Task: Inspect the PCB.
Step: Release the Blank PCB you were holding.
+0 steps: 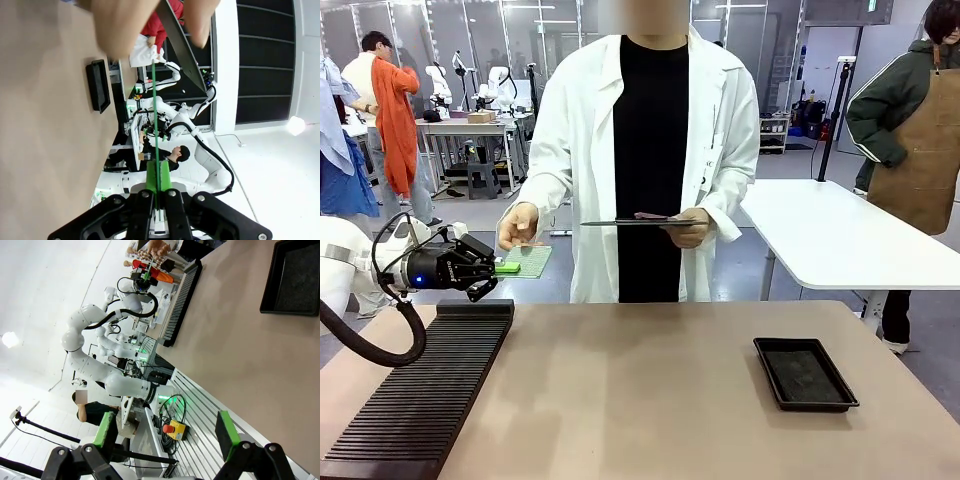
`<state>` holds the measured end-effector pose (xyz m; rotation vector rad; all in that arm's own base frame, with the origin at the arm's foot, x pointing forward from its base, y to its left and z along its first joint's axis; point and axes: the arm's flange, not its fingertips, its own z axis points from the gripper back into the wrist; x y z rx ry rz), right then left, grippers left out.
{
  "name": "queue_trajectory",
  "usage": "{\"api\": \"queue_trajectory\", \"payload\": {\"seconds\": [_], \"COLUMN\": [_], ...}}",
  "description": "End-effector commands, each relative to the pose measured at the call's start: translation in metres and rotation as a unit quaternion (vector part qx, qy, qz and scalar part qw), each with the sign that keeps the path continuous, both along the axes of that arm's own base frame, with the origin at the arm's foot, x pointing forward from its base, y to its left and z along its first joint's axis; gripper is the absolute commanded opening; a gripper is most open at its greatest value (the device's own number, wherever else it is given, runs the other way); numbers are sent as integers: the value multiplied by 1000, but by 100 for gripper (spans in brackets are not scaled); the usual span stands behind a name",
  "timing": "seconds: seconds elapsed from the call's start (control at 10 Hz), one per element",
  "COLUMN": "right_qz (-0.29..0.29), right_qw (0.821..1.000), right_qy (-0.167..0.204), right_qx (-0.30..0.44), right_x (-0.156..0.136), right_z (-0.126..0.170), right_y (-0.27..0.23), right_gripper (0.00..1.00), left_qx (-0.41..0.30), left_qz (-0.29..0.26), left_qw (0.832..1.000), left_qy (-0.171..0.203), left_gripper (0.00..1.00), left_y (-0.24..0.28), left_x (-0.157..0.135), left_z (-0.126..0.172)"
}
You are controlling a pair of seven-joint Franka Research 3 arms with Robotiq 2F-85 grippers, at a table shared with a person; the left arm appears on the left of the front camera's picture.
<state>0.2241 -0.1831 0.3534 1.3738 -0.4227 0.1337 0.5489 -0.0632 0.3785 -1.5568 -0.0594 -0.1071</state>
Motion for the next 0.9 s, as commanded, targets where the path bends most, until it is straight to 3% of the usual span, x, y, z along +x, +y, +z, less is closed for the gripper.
{"api": "queue_trajectory", "payload": {"seconds": [0.0,0.8], "right_qz": [-1,-1], "right_qw": [1000,1000], "right_qy": [-2,-2], "right_qx": [1,1], "right_x": [2,2], "right_z": [1,1], "right_y": [1,1], "right_gripper": [100,100], "left_qx": [6,6], "left_qz": [-1,-1], "left_qw": [1000,1000], "left_qy": [4,4], "left_gripper": [0,0], "left_y": [-1,-1], "left_x": [-1,-1], "left_z": [5,5]}}
